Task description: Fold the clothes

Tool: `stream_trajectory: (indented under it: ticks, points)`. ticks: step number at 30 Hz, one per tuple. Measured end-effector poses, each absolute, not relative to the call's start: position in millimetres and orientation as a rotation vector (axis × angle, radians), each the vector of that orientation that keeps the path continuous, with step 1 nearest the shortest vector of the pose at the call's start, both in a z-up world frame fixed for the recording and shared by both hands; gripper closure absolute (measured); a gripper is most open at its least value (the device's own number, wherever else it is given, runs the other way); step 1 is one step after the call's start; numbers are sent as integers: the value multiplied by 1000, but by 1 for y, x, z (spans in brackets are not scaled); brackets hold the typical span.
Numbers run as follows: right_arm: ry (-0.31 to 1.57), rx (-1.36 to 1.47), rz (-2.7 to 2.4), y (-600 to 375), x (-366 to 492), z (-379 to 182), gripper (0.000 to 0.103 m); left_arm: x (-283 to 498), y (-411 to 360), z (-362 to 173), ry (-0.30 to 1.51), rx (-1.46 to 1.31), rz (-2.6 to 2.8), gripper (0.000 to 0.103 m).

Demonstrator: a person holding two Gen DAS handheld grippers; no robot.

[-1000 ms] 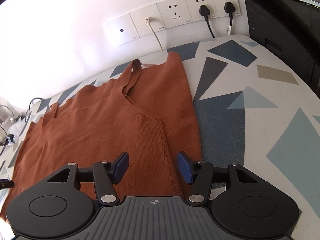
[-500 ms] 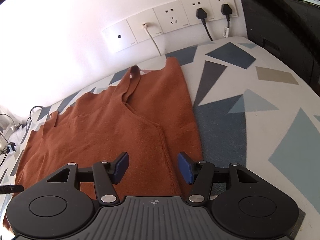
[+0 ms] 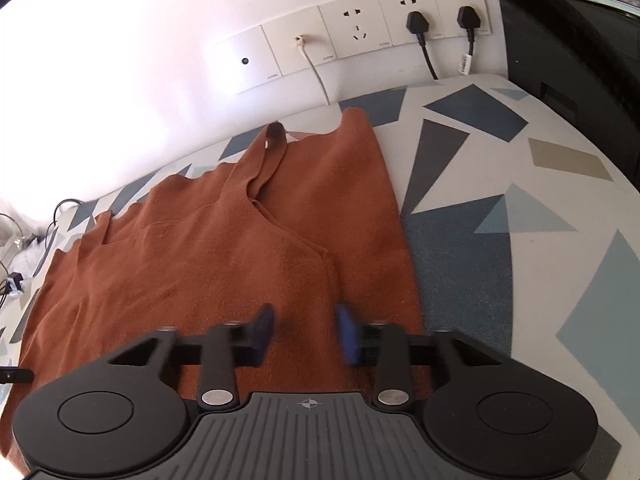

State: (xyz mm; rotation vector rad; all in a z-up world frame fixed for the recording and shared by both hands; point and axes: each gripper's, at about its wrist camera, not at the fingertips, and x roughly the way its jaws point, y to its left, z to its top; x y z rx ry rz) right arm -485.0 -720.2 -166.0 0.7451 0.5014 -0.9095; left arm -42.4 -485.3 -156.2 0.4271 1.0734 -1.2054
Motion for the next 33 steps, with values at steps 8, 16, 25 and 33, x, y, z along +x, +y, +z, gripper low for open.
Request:
stream_trajectory:
  ticks: [8, 16, 25, 33]
  points:
    - [374, 762, -875, -704, -505, -136, 97, -43, -472, -128, 1077, 423, -1284, 97]
    - [332, 788, -878, -688, -520, -111, 97, -39, -461, -115, 1121, 427, -1312, 98]
    - [292, 910, -956, -690, -562, -114, 100, -36, -453, -132, 1193, 447, -1286, 95]
    - [401, 878, -915, -671, -551, -148, 69, -51, -438, -156, 1270, 481, -1277, 57]
